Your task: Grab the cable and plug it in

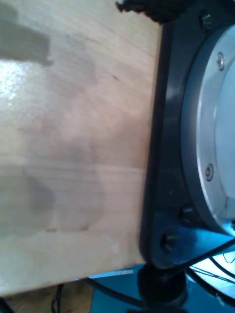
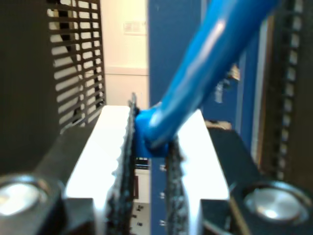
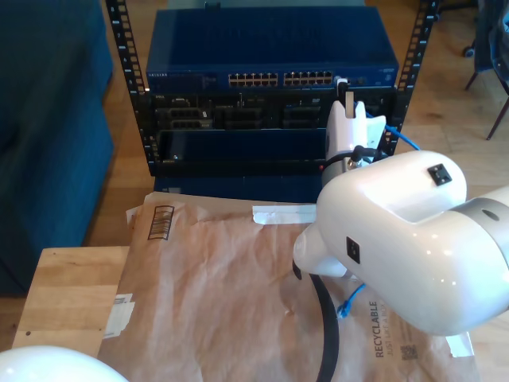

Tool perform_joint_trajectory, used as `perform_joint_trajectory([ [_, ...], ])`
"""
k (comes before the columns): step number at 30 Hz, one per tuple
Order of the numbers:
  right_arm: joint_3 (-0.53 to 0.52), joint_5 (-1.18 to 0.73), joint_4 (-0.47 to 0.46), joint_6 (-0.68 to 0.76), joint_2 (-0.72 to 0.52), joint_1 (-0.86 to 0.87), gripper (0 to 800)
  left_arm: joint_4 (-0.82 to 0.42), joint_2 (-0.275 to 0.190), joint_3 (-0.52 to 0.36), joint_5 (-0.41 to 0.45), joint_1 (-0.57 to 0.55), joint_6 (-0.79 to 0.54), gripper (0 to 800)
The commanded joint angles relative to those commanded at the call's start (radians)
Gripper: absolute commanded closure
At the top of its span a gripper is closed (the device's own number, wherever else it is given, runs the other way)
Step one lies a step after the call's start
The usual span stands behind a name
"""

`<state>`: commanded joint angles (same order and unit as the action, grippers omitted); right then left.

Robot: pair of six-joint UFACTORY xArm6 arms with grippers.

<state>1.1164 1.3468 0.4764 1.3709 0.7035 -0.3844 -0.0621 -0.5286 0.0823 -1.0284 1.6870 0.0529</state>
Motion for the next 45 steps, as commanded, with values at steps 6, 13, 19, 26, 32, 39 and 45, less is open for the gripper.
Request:
perform_joint_trajectory([
  [6,0.002,0.0,-0.005,0.003,0.0,-0.003,800,0.0,0.0,0.0,0.0,0.0,0.0,0],
  [13,0.003,-0.003,-0.006,0.006,0.0,-0.003,800,0.0,0.0,0.0,-0.002,0.0,0.0,0],
  [19,0.003,-0.003,-0.006,0.005,0.009,-0.003,800,0.0,0.0,0.0,0.0,0.0,0.0,0],
  [26,0.058,-0.005,-0.021,0.005,0.04,-0.003,800,0.0,0.0,0.0,0.0,0.0,0.0,0],
  [32,0.061,-0.005,-0.031,0.003,0.041,-0.003,800,0.0,0.0,0.0,0.0,0.0,0.0,0],
  [39,0.061,-0.005,-0.031,0.002,0.046,-0.002,800,0.0,0.0,0.0,0.0,0.0,0.0,0],
  [45,0.069,-0.005,-0.031,0.0,0.058,0.0,800,0.0,0.0,0.0,0.0,0.0,0.0,0],
])
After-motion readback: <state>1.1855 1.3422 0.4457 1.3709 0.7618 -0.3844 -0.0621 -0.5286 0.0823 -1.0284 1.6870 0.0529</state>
